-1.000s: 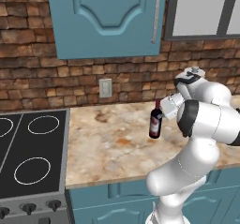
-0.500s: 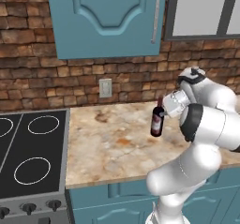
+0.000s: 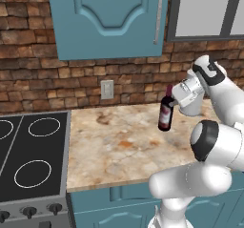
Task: Place the drinks on the dining counter in a tight cluster.
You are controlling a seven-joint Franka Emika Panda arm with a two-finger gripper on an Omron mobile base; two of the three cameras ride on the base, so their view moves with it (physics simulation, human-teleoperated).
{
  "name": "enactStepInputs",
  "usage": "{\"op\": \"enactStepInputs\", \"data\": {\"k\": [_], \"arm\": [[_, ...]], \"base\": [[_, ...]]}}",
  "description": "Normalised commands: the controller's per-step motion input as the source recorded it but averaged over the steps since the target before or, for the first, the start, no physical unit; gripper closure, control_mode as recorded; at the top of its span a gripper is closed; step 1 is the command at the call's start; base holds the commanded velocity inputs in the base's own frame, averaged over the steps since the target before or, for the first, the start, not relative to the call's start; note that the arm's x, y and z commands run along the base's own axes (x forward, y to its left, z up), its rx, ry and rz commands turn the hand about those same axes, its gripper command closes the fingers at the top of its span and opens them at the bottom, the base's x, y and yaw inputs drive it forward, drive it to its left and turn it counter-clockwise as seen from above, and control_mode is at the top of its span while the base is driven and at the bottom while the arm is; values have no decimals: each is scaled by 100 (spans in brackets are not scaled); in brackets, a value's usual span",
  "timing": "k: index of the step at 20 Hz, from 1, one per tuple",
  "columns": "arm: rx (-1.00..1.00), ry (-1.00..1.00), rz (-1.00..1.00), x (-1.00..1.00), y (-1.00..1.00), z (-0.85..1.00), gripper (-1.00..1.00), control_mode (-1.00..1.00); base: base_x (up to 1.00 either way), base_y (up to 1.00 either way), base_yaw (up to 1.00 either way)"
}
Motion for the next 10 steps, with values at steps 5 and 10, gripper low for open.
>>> {"op": "enactStepInputs", "data": {"k": [5, 10], "arm": [[0, -3, 0, -65, 0, 51, 100, -100], [0, -9, 0, -42, 0, 50, 100, -100]], "base": [[0, 0, 0], [0, 0, 0]]}}
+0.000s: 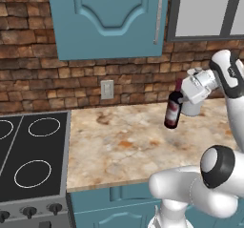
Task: Place the drinks on the dining counter in a tight cluster.
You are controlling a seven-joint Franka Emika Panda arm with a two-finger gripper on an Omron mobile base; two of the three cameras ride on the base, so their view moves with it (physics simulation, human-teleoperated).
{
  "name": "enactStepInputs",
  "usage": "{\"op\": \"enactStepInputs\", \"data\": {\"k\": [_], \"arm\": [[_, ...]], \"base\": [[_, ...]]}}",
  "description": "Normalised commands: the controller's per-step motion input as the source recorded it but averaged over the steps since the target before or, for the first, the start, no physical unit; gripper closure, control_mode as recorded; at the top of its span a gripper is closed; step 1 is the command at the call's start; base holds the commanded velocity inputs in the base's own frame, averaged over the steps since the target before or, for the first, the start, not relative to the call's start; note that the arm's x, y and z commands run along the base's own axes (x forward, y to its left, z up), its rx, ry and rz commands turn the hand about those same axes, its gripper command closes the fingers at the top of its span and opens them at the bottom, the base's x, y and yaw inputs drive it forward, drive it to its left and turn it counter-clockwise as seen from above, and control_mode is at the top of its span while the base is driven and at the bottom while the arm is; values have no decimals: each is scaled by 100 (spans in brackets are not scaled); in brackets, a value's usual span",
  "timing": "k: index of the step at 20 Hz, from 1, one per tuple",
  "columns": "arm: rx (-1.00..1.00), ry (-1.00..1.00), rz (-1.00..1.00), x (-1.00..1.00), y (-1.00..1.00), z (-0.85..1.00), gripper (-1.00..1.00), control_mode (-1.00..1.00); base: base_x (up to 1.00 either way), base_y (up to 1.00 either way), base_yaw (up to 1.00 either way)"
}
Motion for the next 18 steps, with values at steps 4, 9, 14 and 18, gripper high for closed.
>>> {"op": "enactStepInputs", "data": {"k": [4, 9, 14, 18], "arm": [[0, -1, 0, 0, 0, 1, 100, -100], [0, 0, 0, 0, 0, 0, 100, -100], [0, 0, 0, 0, 0, 0, 100, 100], [0, 0, 0, 0, 0, 0, 100, 100]], "base": [[0, 0, 0], [0, 0, 0], [-17, 0, 0], [-94, 0, 7]]}}
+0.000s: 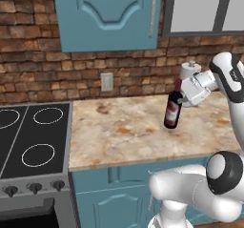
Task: Place the drinks on the dining counter in a tight cluster.
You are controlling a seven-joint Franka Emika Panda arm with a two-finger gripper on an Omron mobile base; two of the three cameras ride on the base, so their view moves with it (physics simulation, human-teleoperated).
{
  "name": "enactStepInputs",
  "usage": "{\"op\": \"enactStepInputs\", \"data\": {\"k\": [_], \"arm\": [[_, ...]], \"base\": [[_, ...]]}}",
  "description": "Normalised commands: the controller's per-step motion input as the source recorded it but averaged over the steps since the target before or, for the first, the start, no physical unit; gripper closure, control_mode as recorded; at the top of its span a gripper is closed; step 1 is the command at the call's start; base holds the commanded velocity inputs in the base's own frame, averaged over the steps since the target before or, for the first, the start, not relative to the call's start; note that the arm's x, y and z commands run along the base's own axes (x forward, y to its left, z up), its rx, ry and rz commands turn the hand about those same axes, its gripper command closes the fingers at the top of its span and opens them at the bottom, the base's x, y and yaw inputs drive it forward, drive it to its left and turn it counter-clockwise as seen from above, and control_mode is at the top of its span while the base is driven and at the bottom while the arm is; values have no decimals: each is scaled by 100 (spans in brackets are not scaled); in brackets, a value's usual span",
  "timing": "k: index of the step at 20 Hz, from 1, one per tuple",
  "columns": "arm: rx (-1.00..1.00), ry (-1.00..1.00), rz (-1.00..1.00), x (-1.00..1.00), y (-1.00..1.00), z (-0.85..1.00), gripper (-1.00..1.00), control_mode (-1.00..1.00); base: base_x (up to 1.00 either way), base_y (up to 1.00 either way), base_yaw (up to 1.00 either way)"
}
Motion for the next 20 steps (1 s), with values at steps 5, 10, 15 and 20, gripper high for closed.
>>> {"op": "enactStepInputs", "data": {"k": [5, 10, 15, 20], "arm": [[0, 0, 0, 0, 0, 0, 100, 100], [0, 0, 0, 0, 0, 0, 100, 100], [0, 0, 0, 0, 0, 0, 100, 100], [0, 0, 0, 0, 0, 0, 100, 100]], "base": [[-88, 4, 32], [-54, 21, 51], [-18, 22, 83], [27, 5, 100]]}}
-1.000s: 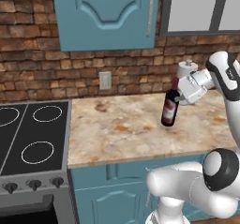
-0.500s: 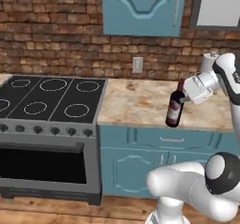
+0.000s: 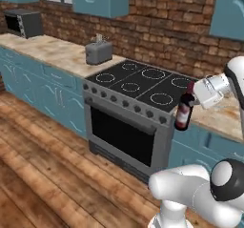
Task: Place the drinks on the dining counter in a tight cluster.
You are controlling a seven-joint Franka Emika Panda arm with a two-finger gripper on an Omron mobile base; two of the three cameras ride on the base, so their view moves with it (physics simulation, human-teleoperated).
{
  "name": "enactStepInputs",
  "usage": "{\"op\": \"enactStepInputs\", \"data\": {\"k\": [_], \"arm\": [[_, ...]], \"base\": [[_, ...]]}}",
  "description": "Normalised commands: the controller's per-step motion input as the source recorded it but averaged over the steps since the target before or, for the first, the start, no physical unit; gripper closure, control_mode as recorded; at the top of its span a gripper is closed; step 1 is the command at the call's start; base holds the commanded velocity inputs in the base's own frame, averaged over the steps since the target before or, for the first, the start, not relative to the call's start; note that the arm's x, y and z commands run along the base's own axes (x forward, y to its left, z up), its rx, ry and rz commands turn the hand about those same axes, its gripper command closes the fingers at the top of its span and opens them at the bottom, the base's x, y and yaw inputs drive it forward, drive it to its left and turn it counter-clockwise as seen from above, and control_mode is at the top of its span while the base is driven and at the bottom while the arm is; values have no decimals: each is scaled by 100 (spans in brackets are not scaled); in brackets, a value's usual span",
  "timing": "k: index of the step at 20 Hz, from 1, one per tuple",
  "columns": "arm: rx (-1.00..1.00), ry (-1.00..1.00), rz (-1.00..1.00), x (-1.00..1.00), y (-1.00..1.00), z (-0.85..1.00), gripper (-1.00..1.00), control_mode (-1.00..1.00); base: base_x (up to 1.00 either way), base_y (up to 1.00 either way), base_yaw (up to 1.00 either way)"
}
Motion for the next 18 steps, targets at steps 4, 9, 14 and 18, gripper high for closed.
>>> {"op": "enactStepInputs", "data": {"k": [4, 9, 14, 18], "arm": [[0, 0, 0, 0, 0, 0, 100, 100], [0, 0, 0, 0, 0, 0, 100, 100], [0, 0, 0, 0, 0, 0, 100, 100], [0, 0, 0, 0, 0, 0, 100, 100]], "base": [[4, 0, 100], [0, 0, 100], [0, 0, 100], [0, 0, 100]]}}
